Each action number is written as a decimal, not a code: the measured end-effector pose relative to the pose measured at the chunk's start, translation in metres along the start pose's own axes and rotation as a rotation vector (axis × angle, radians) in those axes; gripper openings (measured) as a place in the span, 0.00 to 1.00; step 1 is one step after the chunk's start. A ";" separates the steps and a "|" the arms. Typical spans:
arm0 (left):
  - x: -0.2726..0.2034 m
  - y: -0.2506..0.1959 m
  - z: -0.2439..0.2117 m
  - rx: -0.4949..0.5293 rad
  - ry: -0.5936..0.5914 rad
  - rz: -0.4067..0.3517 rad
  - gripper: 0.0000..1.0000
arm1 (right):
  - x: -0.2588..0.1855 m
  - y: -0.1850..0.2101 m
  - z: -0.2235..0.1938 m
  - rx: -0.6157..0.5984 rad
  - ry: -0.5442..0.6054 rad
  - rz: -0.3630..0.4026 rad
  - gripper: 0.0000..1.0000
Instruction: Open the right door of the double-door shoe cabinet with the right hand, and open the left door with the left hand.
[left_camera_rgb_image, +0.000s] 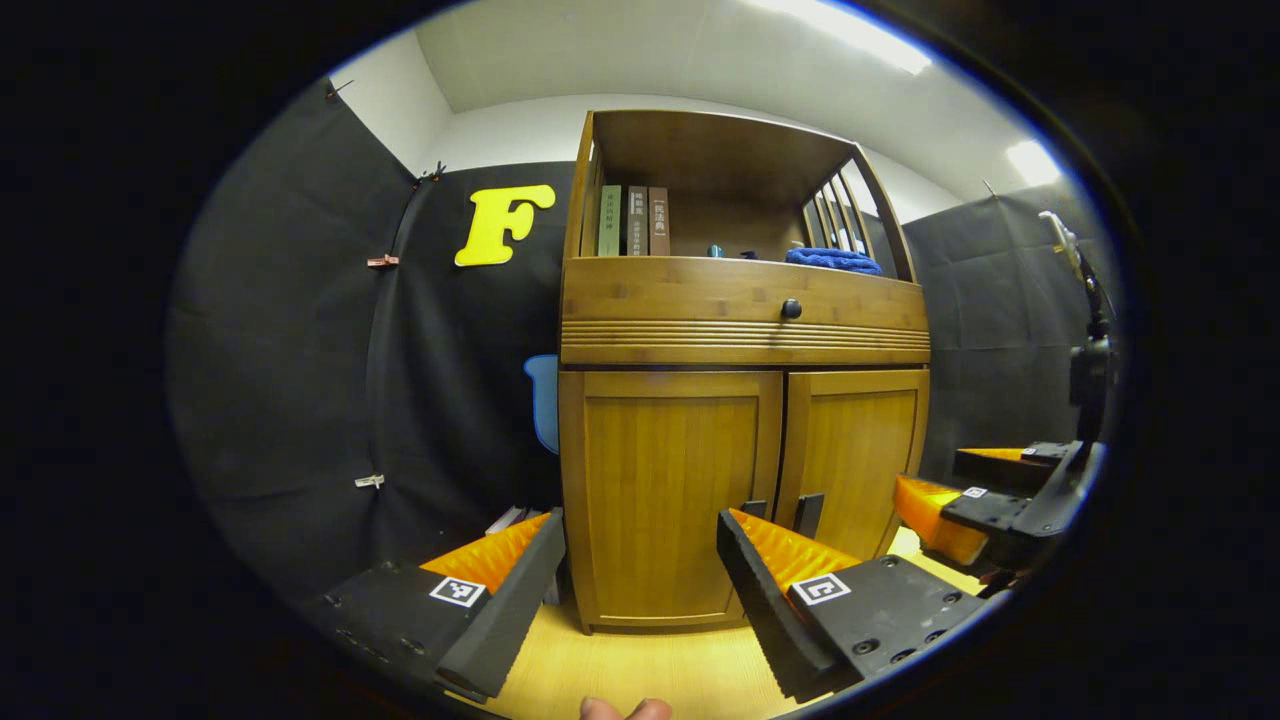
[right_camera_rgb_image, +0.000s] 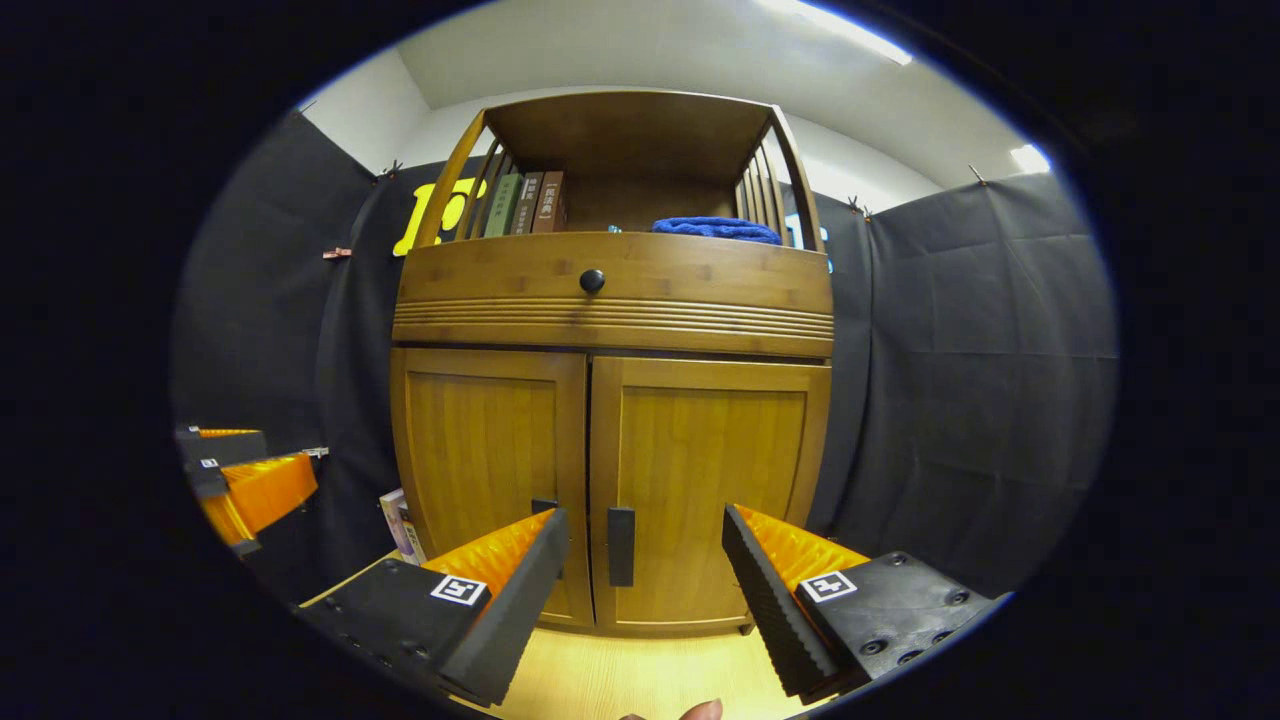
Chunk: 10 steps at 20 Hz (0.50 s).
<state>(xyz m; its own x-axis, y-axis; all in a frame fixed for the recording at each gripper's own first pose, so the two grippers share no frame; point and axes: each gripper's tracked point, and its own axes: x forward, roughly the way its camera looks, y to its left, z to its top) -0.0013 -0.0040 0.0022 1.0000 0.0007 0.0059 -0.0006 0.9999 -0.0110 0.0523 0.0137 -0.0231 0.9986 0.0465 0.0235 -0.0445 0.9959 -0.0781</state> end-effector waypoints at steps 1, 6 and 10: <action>0.001 0.000 -0.001 -0.003 0.003 0.000 0.95 | 0.009 0.002 -0.008 -0.019 0.000 0.006 0.97; 0.006 0.003 -0.002 -0.009 0.002 0.022 0.95 | 0.059 0.019 -0.055 0.065 0.069 0.045 0.96; 0.019 0.007 -0.014 -0.012 0.023 0.037 0.95 | 0.097 0.016 -0.093 0.061 0.130 0.026 0.98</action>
<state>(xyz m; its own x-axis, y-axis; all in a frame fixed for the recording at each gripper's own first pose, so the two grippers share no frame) 0.0179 0.0029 -0.0115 0.9991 0.0373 -0.0179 -0.0377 0.9990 -0.0231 0.1505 0.0267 -0.1146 0.9920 0.0663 -0.1073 -0.0684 0.9975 -0.0158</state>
